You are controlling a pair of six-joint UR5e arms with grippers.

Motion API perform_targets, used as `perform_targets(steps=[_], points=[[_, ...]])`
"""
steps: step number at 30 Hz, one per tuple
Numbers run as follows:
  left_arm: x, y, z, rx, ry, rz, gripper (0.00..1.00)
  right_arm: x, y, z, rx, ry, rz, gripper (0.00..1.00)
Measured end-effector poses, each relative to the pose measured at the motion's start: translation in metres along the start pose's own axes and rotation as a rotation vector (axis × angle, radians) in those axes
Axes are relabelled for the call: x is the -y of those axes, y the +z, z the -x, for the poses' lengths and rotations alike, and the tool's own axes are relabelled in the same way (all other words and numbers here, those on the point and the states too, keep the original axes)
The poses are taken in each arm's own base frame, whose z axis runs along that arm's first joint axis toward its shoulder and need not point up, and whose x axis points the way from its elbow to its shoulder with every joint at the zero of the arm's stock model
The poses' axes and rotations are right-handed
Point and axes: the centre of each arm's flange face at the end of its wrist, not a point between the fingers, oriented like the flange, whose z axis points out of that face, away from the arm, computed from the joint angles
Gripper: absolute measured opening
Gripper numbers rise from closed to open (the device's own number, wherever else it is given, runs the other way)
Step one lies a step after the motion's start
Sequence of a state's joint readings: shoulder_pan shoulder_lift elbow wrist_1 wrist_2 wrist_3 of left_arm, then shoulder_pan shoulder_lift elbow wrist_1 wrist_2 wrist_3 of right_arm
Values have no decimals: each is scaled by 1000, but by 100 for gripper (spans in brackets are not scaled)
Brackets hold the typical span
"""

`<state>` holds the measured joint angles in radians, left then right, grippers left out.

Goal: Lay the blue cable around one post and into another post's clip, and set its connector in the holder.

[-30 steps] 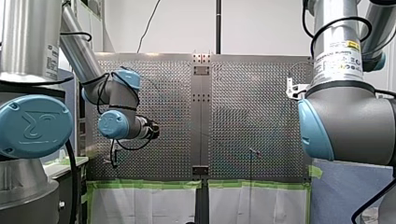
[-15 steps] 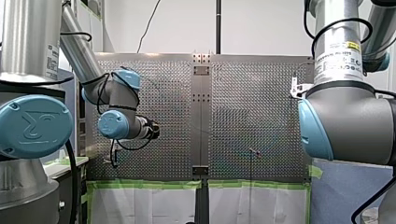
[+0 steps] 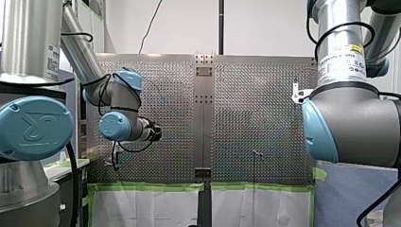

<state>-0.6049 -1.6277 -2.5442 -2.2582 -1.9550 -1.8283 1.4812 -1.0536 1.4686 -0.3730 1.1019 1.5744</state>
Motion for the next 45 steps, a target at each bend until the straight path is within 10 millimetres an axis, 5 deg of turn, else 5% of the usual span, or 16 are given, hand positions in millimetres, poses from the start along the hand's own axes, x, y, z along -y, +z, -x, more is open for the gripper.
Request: perform_targets(steps=[45], points=[[0,0,0,0,1,-1,100,4,11,-14,-46,7,-44,2]])
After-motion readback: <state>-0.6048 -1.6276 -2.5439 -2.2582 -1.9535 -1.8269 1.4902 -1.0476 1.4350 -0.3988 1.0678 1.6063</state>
